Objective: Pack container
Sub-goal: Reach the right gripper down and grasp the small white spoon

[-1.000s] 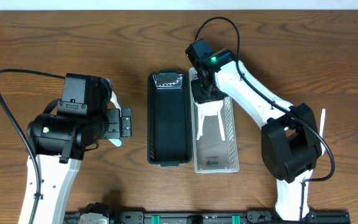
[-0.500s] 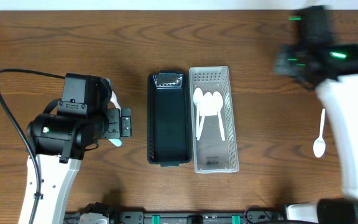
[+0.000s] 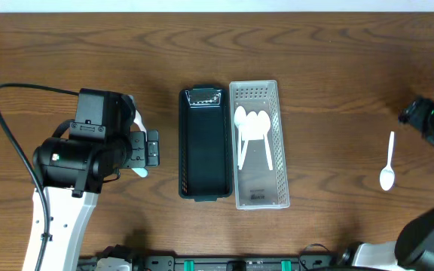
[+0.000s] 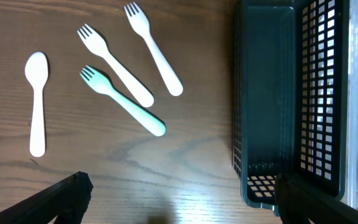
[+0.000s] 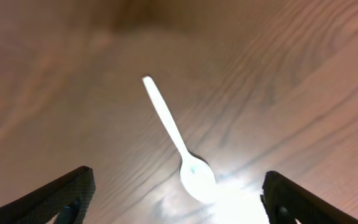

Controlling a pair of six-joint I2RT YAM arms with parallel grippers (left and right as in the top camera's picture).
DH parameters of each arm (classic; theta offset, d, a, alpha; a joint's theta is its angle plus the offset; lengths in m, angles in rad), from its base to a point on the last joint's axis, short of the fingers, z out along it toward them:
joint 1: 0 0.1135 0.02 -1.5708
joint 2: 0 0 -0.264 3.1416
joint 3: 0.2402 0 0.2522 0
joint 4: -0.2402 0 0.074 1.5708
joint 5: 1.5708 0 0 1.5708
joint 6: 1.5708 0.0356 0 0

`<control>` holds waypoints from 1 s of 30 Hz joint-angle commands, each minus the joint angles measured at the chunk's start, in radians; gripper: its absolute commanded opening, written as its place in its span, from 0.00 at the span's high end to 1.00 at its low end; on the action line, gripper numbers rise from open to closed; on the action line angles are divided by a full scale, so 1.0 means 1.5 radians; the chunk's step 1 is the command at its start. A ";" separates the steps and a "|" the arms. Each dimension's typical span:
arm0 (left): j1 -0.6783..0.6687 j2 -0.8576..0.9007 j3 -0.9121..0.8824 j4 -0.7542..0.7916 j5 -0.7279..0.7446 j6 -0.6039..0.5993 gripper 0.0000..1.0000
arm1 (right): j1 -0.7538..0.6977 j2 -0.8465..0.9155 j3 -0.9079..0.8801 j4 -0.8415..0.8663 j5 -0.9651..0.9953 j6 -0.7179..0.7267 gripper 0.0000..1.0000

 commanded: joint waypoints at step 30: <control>0.001 0.031 -0.005 -0.002 -0.008 -0.003 0.04 | -0.014 0.151 -0.139 0.135 -0.039 -0.098 0.12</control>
